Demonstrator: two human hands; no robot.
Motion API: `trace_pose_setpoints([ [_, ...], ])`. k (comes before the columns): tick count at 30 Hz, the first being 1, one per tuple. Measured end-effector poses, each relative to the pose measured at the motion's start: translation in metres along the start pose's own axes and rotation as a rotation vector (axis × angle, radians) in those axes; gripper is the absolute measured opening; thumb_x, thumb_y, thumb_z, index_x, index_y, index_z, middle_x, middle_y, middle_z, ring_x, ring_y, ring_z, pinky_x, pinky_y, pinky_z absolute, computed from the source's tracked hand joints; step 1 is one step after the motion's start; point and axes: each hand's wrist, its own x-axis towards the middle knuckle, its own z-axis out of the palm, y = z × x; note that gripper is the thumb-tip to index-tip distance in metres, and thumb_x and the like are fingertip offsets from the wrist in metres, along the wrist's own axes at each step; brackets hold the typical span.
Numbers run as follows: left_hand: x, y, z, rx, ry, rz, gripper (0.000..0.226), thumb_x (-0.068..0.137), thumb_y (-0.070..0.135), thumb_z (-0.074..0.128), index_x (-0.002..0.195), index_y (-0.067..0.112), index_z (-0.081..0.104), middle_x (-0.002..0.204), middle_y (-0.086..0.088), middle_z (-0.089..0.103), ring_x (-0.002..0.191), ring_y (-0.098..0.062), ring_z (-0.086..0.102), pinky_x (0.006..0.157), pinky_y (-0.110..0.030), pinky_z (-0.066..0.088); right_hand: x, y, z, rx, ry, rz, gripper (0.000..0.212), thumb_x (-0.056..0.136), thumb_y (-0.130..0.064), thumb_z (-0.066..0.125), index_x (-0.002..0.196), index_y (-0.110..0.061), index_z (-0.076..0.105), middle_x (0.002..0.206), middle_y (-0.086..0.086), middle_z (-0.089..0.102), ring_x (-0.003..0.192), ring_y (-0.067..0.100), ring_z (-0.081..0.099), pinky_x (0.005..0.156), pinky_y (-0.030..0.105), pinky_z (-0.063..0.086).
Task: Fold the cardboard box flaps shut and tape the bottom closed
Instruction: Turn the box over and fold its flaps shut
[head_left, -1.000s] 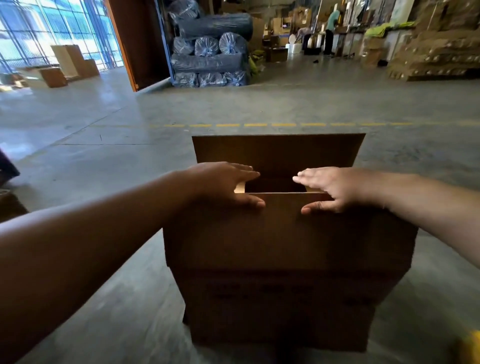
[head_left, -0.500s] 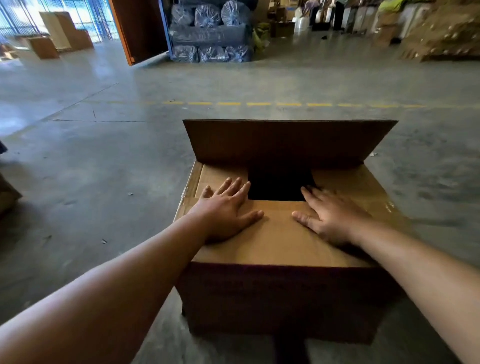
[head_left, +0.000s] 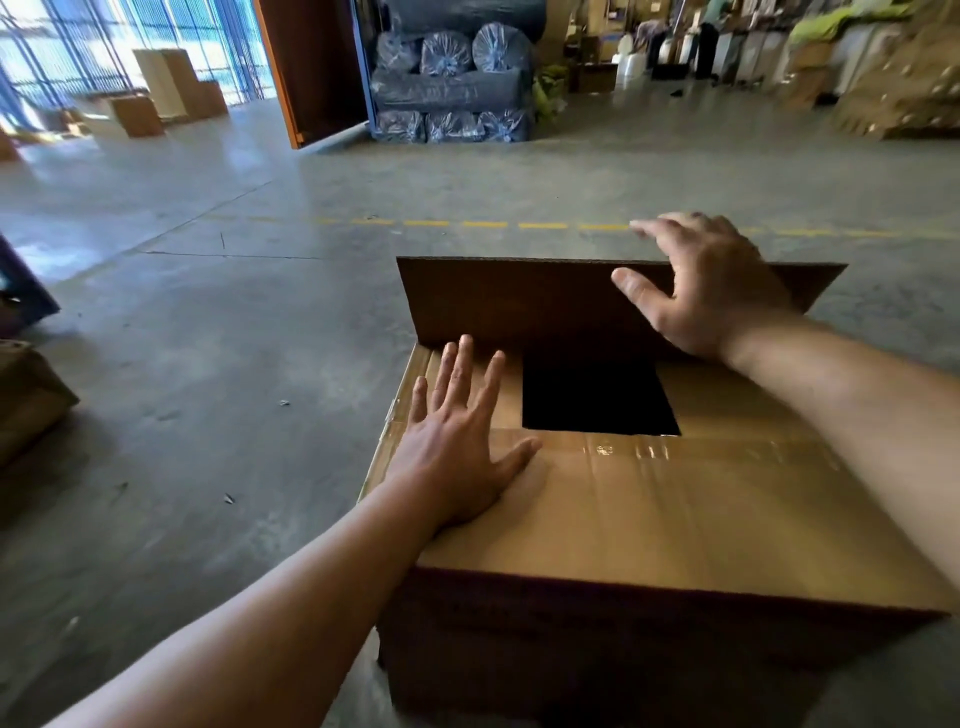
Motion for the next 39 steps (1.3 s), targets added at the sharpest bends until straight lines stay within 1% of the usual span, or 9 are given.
trace_pose_setpoints([
  [4, 0.011, 0.006, -0.011, 0.143, 0.167, 0.124, 0.098, 0.087, 0.081, 0.030, 0.157, 0.029, -0.015, 0.162, -0.005, -0.032, 0.149, -0.023, -0.027, 0.122, -0.057, 0.003, 0.011, 0.021, 0.006, -0.227, -0.316, 0.168, 0.075, 0.087, -0.070, 0.031, 0.142, -0.020, 0.041, 0.144, 0.012, 0.048, 0.132, 0.032, 0.042, 0.111, 0.048, 0.024],
  [10, 0.021, 0.019, -0.005, 0.213, 0.216, 0.225, 0.108, 0.082, 0.083, 0.037, 0.159, 0.024, -0.010, 0.164, -0.008, -0.024, 0.152, -0.026, -0.021, 0.120, -0.060, 0.003, -0.049, 0.014, 0.011, -0.282, -0.295, 0.096, 0.083, 0.078, -0.076, 0.019, 0.134, -0.023, 0.050, 0.128, 0.009, 0.059, 0.118, 0.032, 0.052, 0.100, 0.044, 0.037],
  [12, 0.022, 0.020, -0.001, 0.192, 0.204, 0.186, 0.108, 0.081, 0.084, 0.034, 0.159, 0.024, -0.009, 0.165, -0.006, -0.022, 0.152, -0.023, -0.021, 0.122, -0.055, -0.006, -0.076, 0.010, 0.014, -0.284, -0.375, 0.066, 0.081, 0.081, -0.075, 0.019, 0.140, -0.026, 0.044, 0.136, 0.005, 0.053, 0.125, 0.028, 0.047, 0.100, 0.042, 0.037],
  [14, 0.026, 0.018, 0.003, 0.130, 0.085, 0.134, 0.102, 0.083, 0.084, 0.029, 0.159, 0.027, -0.007, 0.167, 0.000, -0.015, 0.152, -0.017, -0.017, 0.123, -0.046, -0.007, -0.102, 0.009, 0.024, -0.232, -0.539, 0.084, 0.077, 0.087, -0.074, 0.021, 0.149, -0.030, 0.030, 0.153, 0.003, 0.035, 0.140, 0.024, 0.031, 0.110, 0.040, 0.028],
  [17, 0.032, 0.011, 0.007, -0.021, -0.243, 0.069, 0.090, 0.087, 0.080, 0.026, 0.160, 0.030, 0.008, 0.168, 0.003, 0.001, 0.153, -0.011, -0.003, 0.125, -0.035, 0.002, -0.124, 0.009, 0.036, -0.081, -0.687, 0.159, 0.077, 0.087, -0.073, 0.017, 0.153, -0.035, 0.012, 0.162, -0.002, 0.007, 0.148, 0.017, 0.007, 0.118, 0.038, 0.010],
  [23, 0.034, 0.001, 0.008, 0.040, -0.351, 0.106, 0.085, 0.088, 0.081, 0.016, 0.158, 0.037, -0.003, 0.166, 0.009, -0.010, 0.151, -0.006, -0.012, 0.123, -0.034, -0.004, -0.133, 0.044, 0.036, -0.106, -0.735, 0.248, 0.091, 0.077, -0.082, 0.004, 0.153, -0.033, -0.005, 0.161, -0.009, -0.011, 0.147, 0.010, -0.009, 0.120, 0.037, -0.001],
  [26, 0.036, 0.014, 0.010, 0.075, -0.368, 0.066, 0.084, 0.091, 0.077, 0.017, 0.159, 0.031, -0.004, 0.166, 0.005, -0.013, 0.151, -0.011, -0.014, 0.122, -0.037, -0.007, -0.141, 0.057, 0.035, -0.152, -0.743, 0.328, 0.090, 0.080, -0.079, 0.002, 0.153, -0.029, -0.010, 0.160, -0.006, -0.017, 0.147, 0.011, -0.014, 0.120, 0.038, -0.005],
  [32, 0.048, 0.110, 0.026, 0.031, -0.380, 0.162, 0.079, 0.099, 0.065, 0.018, 0.160, 0.020, -0.003, 0.167, 0.000, -0.011, 0.153, -0.018, -0.013, 0.124, -0.048, -0.004, -0.142, 0.052, 0.032, -0.092, -0.701, 0.346, 0.066, 0.099, -0.054, 0.012, 0.154, -0.022, -0.005, 0.161, -0.004, -0.013, 0.147, 0.010, -0.012, 0.119, 0.033, -0.006],
  [39, 0.054, 0.144, 0.038, 0.056, -0.390, 0.207, 0.081, 0.096, 0.069, 0.013, 0.159, 0.022, -0.006, 0.166, 0.003, -0.015, 0.152, -0.015, -0.015, 0.124, -0.047, -0.004, -0.178, 0.100, 0.004, -0.076, -0.672, 0.487, 0.077, 0.094, -0.065, 0.015, 0.155, -0.021, -0.002, 0.161, -0.004, -0.012, 0.147, 0.010, -0.012, 0.118, 0.035, -0.003],
])
